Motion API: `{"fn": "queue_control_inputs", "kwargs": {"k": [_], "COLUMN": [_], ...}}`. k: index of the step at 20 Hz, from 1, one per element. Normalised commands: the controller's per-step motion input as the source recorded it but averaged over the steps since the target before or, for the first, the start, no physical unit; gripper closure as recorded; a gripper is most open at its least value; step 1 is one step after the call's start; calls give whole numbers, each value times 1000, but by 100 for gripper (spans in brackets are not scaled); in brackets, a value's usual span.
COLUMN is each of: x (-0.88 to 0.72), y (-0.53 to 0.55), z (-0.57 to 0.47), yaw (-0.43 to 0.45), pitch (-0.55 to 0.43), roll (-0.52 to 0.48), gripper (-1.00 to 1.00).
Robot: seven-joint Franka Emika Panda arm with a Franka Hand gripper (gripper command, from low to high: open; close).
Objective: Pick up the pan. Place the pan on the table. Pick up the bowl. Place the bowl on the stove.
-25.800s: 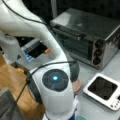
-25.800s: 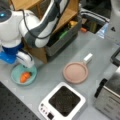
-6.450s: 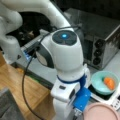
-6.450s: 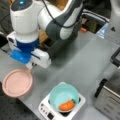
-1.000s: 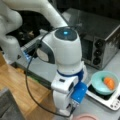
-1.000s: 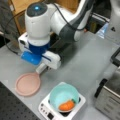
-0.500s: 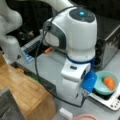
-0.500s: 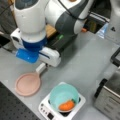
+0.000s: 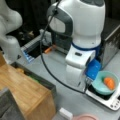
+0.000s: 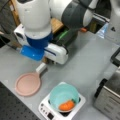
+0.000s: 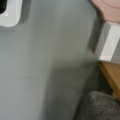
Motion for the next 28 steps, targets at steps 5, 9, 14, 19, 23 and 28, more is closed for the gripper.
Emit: {"fn": "queue_control_inputs", "kwargs": {"k": [5,9,14,19,23,28], "x": [-777,-787,-658,-518,-390,-256], "y": [302,118,17,-46,-88,-118], "z": [47,-113,-105,-64,-10,-98], "yaw": [-209,-203,-156,-115,-34,39], "pitch": [-102,-203,-226,-244,-232,-215], "roll": [54,88,114,129,131,130], "gripper": [-100,-100,-100,-100,-100,-100]}}
